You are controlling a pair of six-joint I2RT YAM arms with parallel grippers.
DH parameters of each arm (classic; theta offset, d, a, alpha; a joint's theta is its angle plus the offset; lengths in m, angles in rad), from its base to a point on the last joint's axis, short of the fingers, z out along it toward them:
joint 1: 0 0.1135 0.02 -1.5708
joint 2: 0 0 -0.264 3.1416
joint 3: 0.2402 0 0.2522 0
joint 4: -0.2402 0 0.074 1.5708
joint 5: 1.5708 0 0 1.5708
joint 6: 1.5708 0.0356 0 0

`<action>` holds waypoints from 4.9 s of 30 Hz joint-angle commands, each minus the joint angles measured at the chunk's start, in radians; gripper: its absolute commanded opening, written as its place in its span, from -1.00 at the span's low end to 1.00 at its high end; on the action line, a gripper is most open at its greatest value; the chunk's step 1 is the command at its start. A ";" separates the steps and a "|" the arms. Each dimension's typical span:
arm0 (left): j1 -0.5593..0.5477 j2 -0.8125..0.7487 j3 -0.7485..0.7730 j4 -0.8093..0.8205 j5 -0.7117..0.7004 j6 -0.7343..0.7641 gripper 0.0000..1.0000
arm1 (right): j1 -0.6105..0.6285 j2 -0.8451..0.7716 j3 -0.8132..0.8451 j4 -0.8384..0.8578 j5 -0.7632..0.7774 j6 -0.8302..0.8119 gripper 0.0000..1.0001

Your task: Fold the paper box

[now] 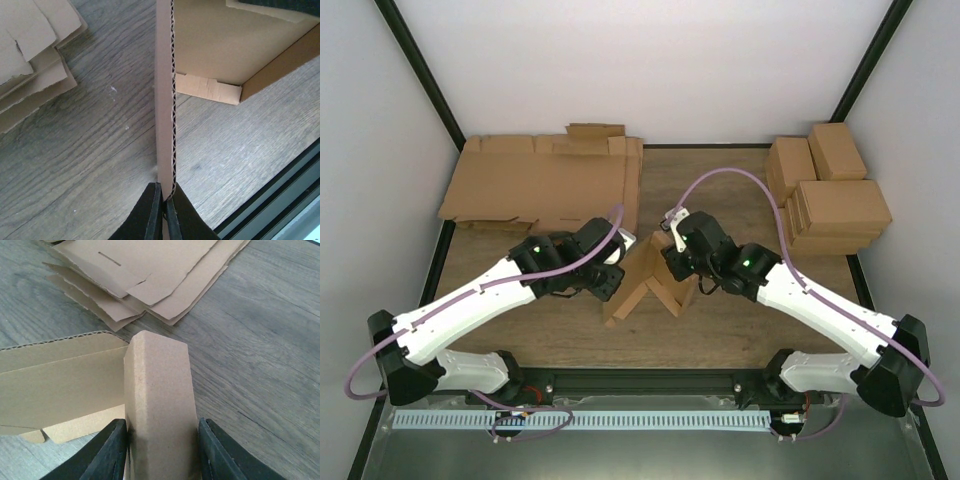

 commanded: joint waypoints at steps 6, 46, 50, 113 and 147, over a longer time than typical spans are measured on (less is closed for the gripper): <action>-0.007 -0.010 0.048 0.094 0.115 -0.036 -0.74 | 0.012 0.017 -0.028 -0.055 0.093 0.065 -0.19; 0.052 -0.144 -0.613 0.684 0.028 -0.524 0.07 | -0.487 -0.240 -0.595 0.281 -0.314 0.504 0.38; 0.095 -0.084 -0.627 0.731 0.030 -0.521 0.01 | -0.614 -0.281 -0.706 0.362 -0.453 0.514 0.38; 0.251 -0.028 -0.693 0.818 0.132 -0.472 -0.30 | -0.684 -0.204 -0.775 0.545 -0.827 0.451 0.45; 0.297 0.086 -0.703 0.869 0.189 -0.381 -0.92 | -0.683 -0.214 -0.926 0.854 -1.065 0.597 0.45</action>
